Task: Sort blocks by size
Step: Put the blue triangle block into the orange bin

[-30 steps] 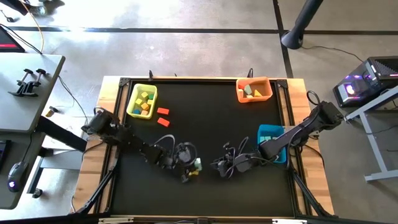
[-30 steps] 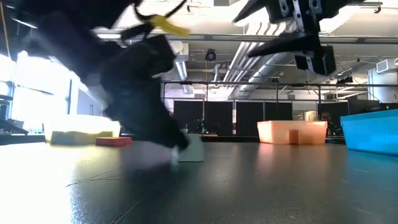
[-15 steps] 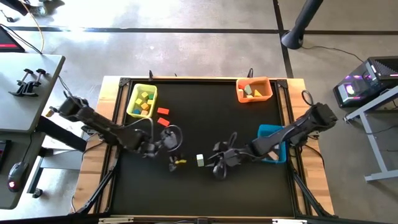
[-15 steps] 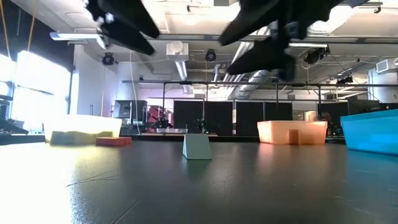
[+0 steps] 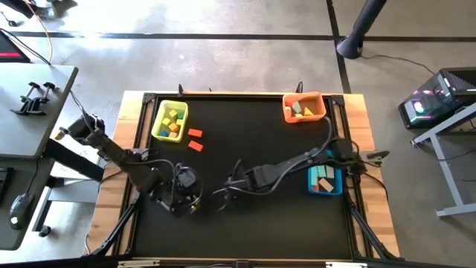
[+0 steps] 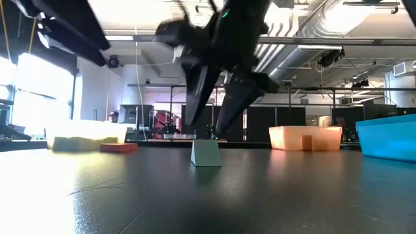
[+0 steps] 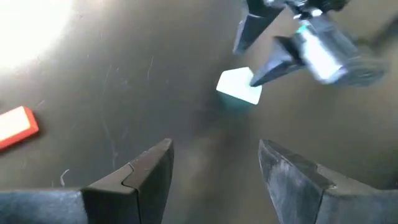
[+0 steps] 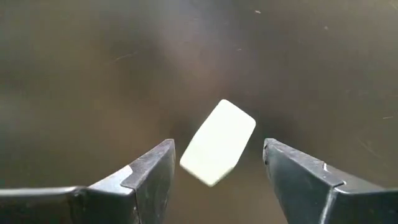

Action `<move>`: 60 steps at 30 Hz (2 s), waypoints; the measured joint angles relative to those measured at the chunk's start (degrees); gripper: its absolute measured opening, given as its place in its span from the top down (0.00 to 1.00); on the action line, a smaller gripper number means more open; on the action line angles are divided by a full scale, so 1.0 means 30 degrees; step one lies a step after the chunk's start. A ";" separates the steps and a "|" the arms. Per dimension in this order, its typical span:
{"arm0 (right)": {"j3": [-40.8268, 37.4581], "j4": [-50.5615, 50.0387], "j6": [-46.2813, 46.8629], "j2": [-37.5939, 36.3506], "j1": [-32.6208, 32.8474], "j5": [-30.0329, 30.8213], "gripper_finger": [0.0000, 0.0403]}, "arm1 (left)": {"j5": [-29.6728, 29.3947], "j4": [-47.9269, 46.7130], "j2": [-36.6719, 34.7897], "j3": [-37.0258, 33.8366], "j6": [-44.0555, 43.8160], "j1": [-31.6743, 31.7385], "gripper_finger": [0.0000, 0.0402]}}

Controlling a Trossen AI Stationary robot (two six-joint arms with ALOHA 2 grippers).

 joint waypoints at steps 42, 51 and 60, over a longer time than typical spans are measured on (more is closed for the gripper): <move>-0.8936 -0.6236 -0.7616 -0.9688 -0.9173 -0.0388 0.68 | -0.0984 -0.0981 0.0219 -0.0972 -0.3315 -0.1344 0.45; -1.1209 -0.3018 -1.0415 -1.4348 -1.7963 -0.1129 0.68 | -0.1397 -0.0964 0.0212 -0.1758 -0.3691 0.0245 0.45; -1.1241 -0.1807 -1.4328 -1.2449 -2.3257 -0.2981 0.68 | -0.0786 -0.0757 0.0173 -0.2142 -0.4354 0.5554 0.45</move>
